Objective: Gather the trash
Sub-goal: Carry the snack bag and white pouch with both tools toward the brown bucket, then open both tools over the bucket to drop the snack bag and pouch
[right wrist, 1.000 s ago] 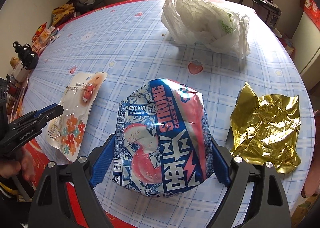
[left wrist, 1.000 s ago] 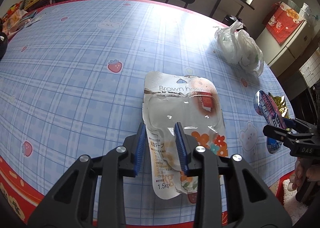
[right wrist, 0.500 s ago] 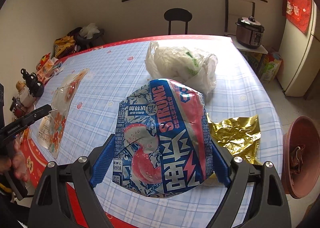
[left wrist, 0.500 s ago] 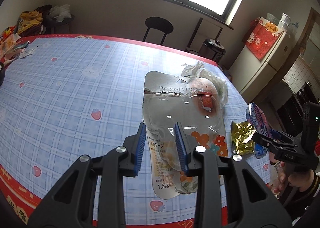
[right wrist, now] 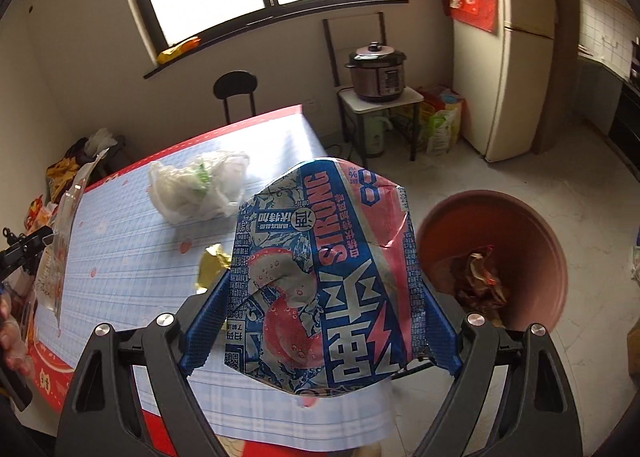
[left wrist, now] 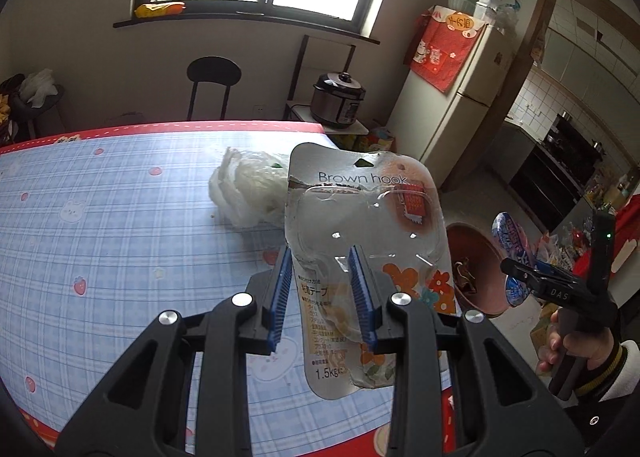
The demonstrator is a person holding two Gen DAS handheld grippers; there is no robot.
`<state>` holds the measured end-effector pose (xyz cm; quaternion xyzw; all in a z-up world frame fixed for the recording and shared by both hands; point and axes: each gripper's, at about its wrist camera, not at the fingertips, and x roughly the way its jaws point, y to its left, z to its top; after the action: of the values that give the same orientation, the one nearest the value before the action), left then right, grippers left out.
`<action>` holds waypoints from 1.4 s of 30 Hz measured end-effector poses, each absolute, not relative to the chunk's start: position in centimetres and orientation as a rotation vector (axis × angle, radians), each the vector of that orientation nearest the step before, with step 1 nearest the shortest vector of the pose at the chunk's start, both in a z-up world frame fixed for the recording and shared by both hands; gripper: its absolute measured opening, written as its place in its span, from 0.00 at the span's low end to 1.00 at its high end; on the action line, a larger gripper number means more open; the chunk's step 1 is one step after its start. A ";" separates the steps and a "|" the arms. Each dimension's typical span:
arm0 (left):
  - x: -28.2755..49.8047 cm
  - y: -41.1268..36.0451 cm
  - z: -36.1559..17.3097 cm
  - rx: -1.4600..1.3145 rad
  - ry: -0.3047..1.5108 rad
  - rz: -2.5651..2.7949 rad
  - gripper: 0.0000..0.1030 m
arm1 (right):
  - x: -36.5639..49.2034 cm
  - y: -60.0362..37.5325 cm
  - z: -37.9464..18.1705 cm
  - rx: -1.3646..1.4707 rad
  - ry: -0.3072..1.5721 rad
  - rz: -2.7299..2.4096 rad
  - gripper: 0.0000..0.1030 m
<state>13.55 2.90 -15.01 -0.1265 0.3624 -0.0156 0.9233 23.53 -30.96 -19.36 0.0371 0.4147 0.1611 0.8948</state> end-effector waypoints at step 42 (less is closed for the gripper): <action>28.2 -25.0 -14.0 -0.105 0.674 -0.350 0.48 | 25.8 -52.1 -14.5 0.176 0.723 0.116 0.95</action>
<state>28.18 -25.00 -13.98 -0.0514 0.3289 -0.1705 0.9274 25.85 -52.11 -14.51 0.0859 0.3529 0.0569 0.9300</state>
